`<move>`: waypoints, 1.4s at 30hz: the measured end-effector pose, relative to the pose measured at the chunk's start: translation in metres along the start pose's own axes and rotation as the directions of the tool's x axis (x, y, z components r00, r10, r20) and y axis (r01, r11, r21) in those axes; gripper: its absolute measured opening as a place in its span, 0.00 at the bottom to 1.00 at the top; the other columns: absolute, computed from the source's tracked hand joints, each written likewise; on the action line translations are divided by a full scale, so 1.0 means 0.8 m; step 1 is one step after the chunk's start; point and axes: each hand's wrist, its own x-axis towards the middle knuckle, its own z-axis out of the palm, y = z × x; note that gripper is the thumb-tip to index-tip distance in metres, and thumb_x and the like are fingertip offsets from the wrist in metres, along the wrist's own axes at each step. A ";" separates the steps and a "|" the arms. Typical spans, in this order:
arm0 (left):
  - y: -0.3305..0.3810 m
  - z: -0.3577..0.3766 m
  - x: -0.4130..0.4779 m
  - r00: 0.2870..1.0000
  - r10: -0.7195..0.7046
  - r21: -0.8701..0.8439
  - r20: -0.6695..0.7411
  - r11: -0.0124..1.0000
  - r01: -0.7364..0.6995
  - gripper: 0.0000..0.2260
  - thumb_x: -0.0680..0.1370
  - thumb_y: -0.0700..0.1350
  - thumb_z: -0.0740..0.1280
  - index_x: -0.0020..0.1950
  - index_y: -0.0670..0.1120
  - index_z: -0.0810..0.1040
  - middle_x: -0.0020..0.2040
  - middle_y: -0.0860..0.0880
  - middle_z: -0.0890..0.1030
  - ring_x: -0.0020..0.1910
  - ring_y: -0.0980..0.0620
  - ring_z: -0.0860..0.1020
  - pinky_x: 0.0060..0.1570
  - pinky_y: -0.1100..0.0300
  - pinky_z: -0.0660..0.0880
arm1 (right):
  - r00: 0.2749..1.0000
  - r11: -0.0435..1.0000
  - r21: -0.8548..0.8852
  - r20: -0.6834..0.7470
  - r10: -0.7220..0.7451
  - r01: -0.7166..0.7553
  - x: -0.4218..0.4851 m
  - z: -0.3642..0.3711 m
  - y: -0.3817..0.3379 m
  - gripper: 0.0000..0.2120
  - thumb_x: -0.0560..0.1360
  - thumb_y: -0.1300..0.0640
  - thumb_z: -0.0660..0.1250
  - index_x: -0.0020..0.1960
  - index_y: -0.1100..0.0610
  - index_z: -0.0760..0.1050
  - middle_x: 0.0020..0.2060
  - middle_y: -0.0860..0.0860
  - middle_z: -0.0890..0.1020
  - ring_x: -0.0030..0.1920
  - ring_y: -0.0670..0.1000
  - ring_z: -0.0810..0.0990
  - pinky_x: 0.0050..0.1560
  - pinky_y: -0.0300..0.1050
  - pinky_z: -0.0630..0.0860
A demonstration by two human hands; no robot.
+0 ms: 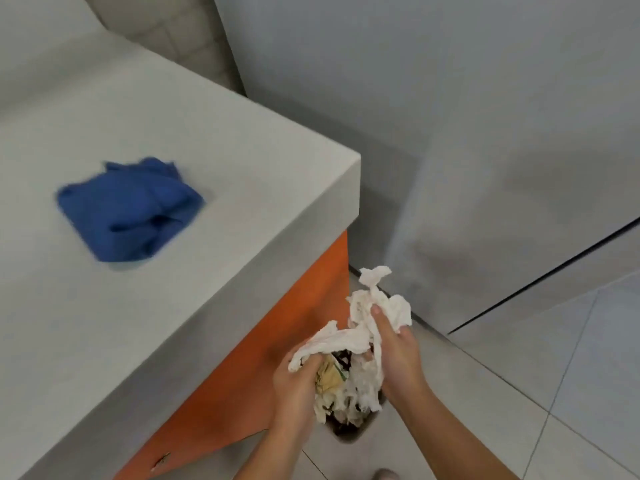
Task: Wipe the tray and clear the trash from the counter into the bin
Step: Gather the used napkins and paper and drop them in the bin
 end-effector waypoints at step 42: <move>-0.324 -0.027 0.281 0.822 -0.093 0.798 0.561 -0.205 -0.567 0.33 0.73 0.44 0.69 0.74 0.49 0.55 0.68 0.45 0.64 0.68 0.44 0.62 0.65 0.50 0.66 | 0.889 -0.205 -0.965 0.053 0.454 0.162 0.238 -0.101 0.308 0.09 0.77 0.59 0.60 0.53 0.64 0.72 0.46 0.56 0.75 0.50 0.52 0.71 0.58 0.49 0.72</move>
